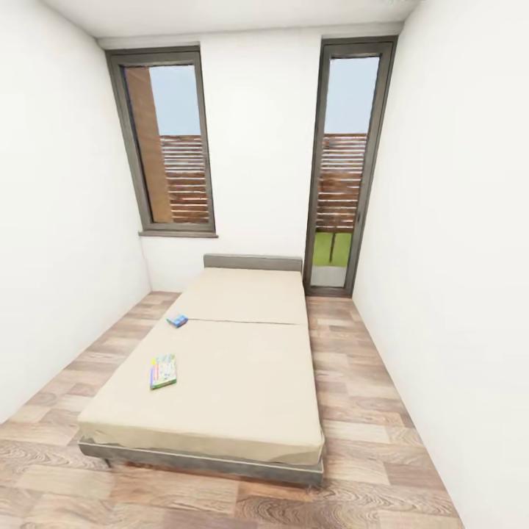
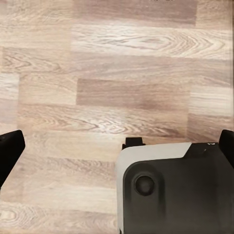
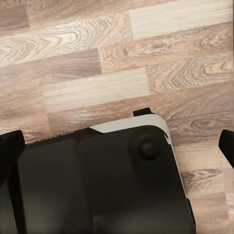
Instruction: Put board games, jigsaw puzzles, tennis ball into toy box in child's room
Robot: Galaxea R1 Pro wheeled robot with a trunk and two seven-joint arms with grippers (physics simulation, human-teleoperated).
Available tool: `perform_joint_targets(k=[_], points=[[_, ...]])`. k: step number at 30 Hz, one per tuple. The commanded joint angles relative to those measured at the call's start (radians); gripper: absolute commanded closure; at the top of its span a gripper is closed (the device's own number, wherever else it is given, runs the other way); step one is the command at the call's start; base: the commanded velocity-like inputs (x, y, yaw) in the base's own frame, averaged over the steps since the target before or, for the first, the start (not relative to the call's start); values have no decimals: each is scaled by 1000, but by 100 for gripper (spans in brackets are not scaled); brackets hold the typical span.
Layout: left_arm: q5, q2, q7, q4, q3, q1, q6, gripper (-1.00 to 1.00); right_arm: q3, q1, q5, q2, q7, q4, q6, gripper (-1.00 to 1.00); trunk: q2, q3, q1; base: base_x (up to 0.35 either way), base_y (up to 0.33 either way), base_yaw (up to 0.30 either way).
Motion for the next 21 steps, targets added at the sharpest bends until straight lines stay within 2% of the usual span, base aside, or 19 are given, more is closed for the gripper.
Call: perform_joint_targets(k=[1, 12, 21], points=[[-1, 0, -1, 1, -1, 0, -3, -100, -7, 0, 0, 1, 1, 1, -3, -100, -1, 0, 0, 0, 0, -220], [-1, 2, -4, 1, -1, 0, -4, -100, -5, 0, 4, 2, 1, 1, -4, -100, -1, 0, 0, 0, 0, -220], [-2, 2, -4, 1, -1, 0, -8, -100, -4, 0, 10, 2, 1, 1, -5, -100, -1, 0, 0, -1, 0, -56]])
